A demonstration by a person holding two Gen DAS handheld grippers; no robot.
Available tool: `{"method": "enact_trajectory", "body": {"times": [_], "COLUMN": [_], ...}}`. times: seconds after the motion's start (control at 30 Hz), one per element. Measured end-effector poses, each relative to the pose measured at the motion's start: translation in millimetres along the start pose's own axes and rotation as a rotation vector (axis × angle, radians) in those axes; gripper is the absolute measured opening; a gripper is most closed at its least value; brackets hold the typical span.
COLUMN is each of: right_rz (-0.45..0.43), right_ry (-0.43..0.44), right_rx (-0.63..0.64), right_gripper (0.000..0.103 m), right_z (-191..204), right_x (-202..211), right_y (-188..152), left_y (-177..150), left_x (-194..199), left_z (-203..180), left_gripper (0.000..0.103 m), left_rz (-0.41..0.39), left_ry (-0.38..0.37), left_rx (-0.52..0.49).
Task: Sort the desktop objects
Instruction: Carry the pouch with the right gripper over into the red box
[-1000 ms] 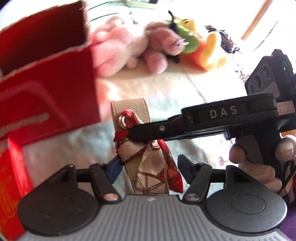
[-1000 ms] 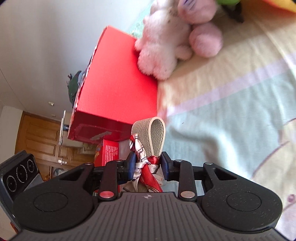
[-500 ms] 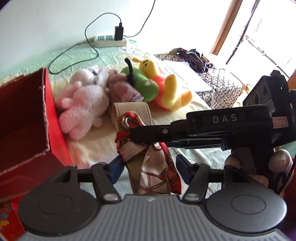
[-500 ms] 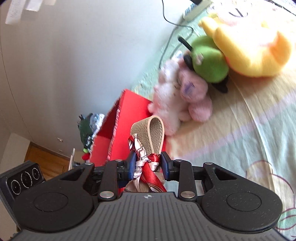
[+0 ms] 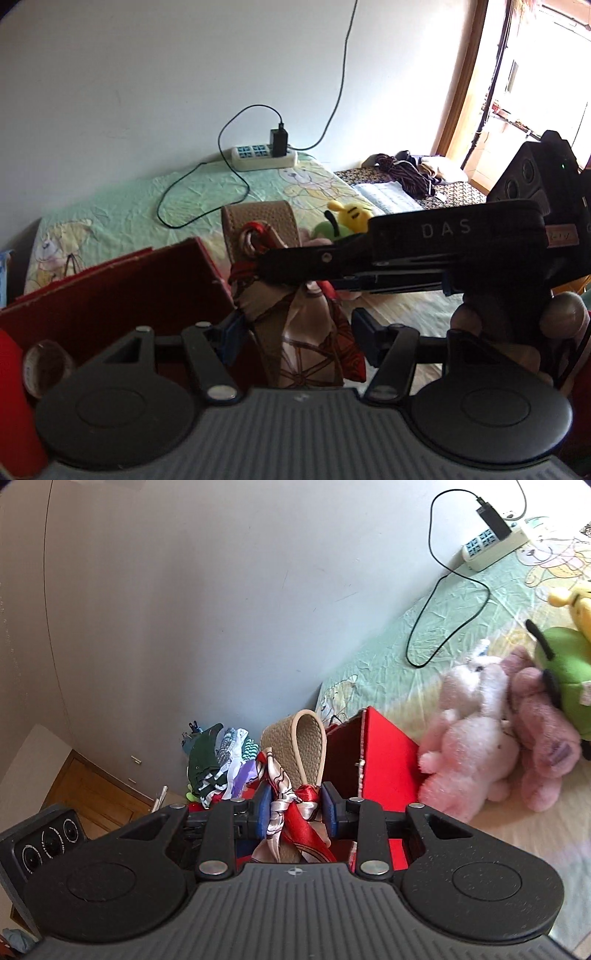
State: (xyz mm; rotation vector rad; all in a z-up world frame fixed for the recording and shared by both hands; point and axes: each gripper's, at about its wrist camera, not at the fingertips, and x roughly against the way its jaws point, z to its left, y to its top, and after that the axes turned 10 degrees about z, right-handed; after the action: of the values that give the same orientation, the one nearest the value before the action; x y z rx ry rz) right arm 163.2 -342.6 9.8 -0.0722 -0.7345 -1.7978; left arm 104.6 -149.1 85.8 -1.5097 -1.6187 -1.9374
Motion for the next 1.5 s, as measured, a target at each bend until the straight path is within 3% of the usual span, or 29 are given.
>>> {"method": "enact_trajectory", "body": {"times": [0.23,0.73,1.17,1.5], "right_rz": [0.072,0.314,0.483,0.582], "right_ry": [-0.042,-0.263,-0.359,-0.392], "right_rx": [0.03,0.02,-0.006,-0.068], "right_gripper": [0.031,0.031,0.031,0.033], "right_z": [33.7,35.6,24.3,13.0], "right_x": [-59.4,-158.4,-206.4,-221.3], "right_y": [12.2,14.7,13.7,17.5], "left_y": [-6.6,-28.9,-29.5,-28.3], "left_x": [12.3,-46.6,-98.2,-116.3], "left_z": [67.0,161.9,195.0,211.5], "left_gripper": [0.063,0.063,0.063,0.063], "left_rz": [0.028,0.283,0.512,0.57], "left_ry": [0.012,-0.03,-0.006,0.0], "left_rx": [0.028,0.111,0.191,0.264]}}
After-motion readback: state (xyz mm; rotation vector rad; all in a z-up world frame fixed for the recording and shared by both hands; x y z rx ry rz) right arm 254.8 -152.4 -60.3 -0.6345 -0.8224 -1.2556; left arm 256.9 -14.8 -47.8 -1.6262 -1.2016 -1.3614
